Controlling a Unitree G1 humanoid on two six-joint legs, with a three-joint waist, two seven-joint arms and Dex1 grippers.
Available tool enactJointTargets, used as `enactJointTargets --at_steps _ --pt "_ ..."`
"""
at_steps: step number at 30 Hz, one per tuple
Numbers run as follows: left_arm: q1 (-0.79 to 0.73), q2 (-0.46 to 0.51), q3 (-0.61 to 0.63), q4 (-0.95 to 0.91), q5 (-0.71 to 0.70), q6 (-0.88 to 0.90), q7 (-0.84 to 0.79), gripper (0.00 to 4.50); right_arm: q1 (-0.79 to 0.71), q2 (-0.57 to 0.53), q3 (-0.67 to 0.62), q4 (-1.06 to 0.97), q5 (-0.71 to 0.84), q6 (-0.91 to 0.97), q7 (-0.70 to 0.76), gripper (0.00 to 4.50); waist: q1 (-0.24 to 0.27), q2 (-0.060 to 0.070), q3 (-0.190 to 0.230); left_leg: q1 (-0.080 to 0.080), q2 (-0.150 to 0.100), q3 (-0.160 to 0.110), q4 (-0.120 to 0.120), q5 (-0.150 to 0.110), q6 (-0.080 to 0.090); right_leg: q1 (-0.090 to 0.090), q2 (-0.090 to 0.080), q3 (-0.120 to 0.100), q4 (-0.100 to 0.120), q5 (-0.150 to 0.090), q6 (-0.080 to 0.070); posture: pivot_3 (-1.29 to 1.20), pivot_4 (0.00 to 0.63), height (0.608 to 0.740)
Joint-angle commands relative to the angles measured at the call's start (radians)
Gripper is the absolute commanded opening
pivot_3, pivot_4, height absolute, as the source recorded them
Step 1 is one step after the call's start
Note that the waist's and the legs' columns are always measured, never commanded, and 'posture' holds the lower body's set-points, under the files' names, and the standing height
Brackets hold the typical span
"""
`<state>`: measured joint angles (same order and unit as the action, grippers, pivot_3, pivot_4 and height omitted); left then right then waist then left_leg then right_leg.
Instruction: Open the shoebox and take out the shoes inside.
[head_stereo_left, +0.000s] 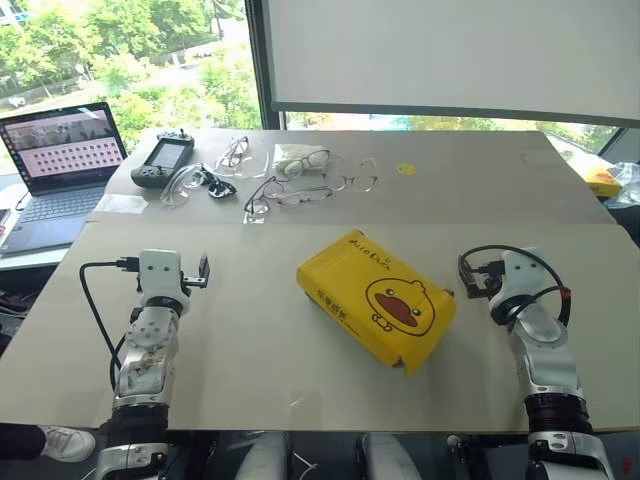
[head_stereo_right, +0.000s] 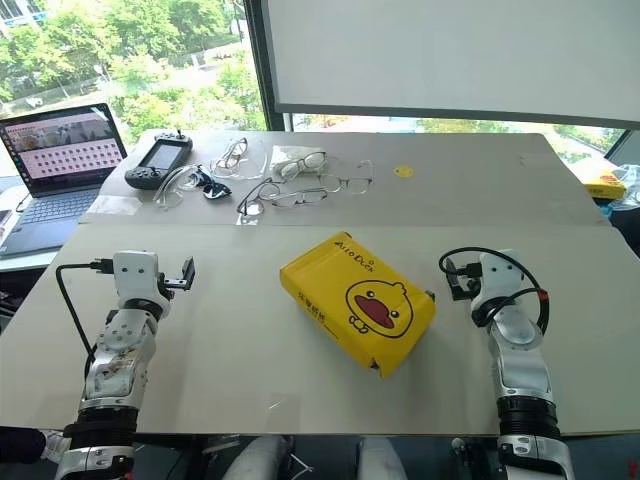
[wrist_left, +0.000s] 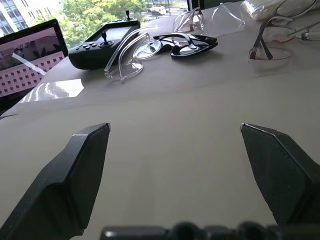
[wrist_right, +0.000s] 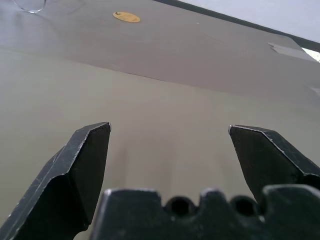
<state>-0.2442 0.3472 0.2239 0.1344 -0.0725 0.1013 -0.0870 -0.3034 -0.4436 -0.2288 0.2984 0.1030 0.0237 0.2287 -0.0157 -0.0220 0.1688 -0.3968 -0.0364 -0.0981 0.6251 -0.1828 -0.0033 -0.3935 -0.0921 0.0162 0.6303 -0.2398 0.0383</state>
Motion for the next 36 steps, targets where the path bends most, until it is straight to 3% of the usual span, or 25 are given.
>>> enactJointTargets --at_steps 1,4,7,12,17,18,23,27,32,36 --pt "-0.056 0.019 0.011 0.035 -0.039 -0.039 -0.070 4.50 0.020 -0.055 -0.043 -0.071 0.034 0.035 0.044 4.48 0.001 0.000 0.000 0.000 0.000 0.000 0.000 0.000 0.000 0.000 0.000 0.000 0.000 0.000 0.000 0.00 0.150 0.740" --pt "-0.145 0.062 0.005 0.152 -0.084 -0.110 -0.209 4.50 0.105 -0.162 -0.079 -0.197 0.082 0.131 0.160 4.48 0.019 0.001 0.001 -0.002 0.000 0.000 0.001 0.000 0.000 -0.001 0.000 -0.002 0.000 0.000 0.000 0.00 0.150 0.740" --pt "-0.211 0.087 -0.018 0.252 -0.074 -0.180 -0.279 3.74 0.172 -0.238 -0.065 -0.285 0.100 0.193 0.246 3.74 0.019 0.001 0.001 -0.004 -0.001 0.000 0.001 0.000 0.000 -0.001 -0.001 -0.001 -0.001 0.000 0.000 0.00 0.150 0.740" --pt "-0.422 0.116 -0.117 0.540 0.024 -0.321 -0.370 1.88 0.326 -0.383 -0.075 -0.512 0.169 0.374 0.419 2.00 0.013 0.001 0.001 -0.003 0.000 0.001 0.002 0.000 0.000 -0.001 0.000 -0.001 0.000 -0.004 0.007 0.00 0.150 0.740" --pt "-0.568 0.091 -0.239 0.764 0.124 -0.434 -0.456 0.19 0.411 -0.454 -0.083 -0.699 0.283 0.588 0.511 0.37 0.009 0.000 0.002 -0.006 -0.001 0.001 0.003 0.000 0.000 -0.001 -0.001 -0.002 -0.001 -0.003 0.009 0.00 0.150 0.740" --pt "-0.583 0.082 -0.264 0.789 0.137 -0.454 -0.494 0.03 0.416 -0.461 -0.076 -0.731 0.306 0.630 0.520 0.09 0.006 0.000 0.002 -0.006 -0.001 0.001 0.003 0.000 0.000 -0.001 -0.002 -0.002 -0.002 -0.003 0.010 0.00 0.150 0.740" --pt "-0.569 0.050 -0.402 0.741 0.181 -0.634 -0.716 0.00 0.335 -0.421 -0.037 -0.823 0.461 0.808 0.520 0.03 0.001 -0.002 0.003 -0.009 -0.001 0.001 0.004 0.000 0.000 -0.003 -0.002 -0.002 -0.002 -0.003 0.010 0.00 0.150 0.740" --pt "-0.525 0.044 -0.438 0.679 0.154 -0.626 -0.817 0.00 0.295 -0.429 0.038 -0.803 0.475 0.833 0.563 0.03 0.001 -0.002 0.004 -0.009 -0.001 0.001 0.004 0.000 0.000 -0.004 -0.001 -0.001 -0.001 -0.003 0.010 0.00 0.150 0.740" --pt "-0.437 0.070 -0.406 0.473 0.060 -0.435 -0.899 0.00 0.204 -0.400 0.150 -0.611 0.343 0.661 0.580 0.03 -0.001 -0.002 0.004 -0.010 -0.001 0.001 0.005 0.000 0.000 -0.005 -0.001 -0.001 0.000 -0.003 0.010 0.00 0.150 0.740" --pt "-0.295 0.206 -0.414 0.158 -0.028 -0.108 -1.053 0.00 0.056 -0.348 0.259 -0.375 0.222 0.483 0.618 0.03 -0.017 -0.001 0.004 -0.009 0.001 0.002 0.006 0.000 0.000 -0.006 0.000 0.000 0.001 -0.003 0.010 0.00 0.150 0.740"
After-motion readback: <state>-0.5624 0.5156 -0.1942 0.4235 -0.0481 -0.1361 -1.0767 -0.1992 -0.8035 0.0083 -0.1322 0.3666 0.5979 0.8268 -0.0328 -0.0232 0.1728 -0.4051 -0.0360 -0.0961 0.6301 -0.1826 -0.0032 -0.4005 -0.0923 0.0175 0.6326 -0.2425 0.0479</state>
